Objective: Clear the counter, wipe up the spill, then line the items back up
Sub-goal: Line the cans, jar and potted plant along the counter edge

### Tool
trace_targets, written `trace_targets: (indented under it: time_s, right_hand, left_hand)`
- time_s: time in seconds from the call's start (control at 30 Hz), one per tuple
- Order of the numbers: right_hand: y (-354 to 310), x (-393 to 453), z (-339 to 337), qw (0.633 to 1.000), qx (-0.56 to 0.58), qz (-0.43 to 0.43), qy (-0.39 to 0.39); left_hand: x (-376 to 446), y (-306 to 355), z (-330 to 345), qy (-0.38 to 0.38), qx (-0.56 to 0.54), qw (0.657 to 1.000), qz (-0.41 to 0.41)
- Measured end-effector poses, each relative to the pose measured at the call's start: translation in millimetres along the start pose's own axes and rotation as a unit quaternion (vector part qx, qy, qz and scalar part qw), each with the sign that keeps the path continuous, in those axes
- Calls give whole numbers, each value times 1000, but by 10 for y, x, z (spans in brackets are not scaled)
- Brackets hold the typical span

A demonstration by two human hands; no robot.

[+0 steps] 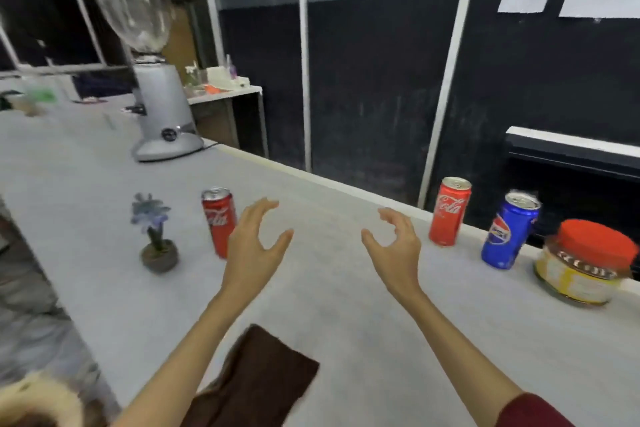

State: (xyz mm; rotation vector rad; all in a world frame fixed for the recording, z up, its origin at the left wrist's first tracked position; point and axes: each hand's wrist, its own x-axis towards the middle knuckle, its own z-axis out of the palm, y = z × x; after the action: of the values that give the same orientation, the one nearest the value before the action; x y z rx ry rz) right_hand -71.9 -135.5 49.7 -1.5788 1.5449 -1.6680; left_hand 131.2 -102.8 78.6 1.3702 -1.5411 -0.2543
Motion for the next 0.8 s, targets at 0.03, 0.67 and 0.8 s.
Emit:
trace_targets:
  time_s: [0.03,0.67,0.8]
  right_hand:
    - [-89,-8,289,999,6,4,-42]
    - [-626,-234,2808,969,18,134,-206]
    - [-583,-244,2817,976,8,144,-160]
  left_hand:
    - [13,-196,-265,60,20,998,-16]
    - [310,-2475,-1317,1,-56,960,-274]
    - [410,-2451,-1274,-20,-75,960,-269]
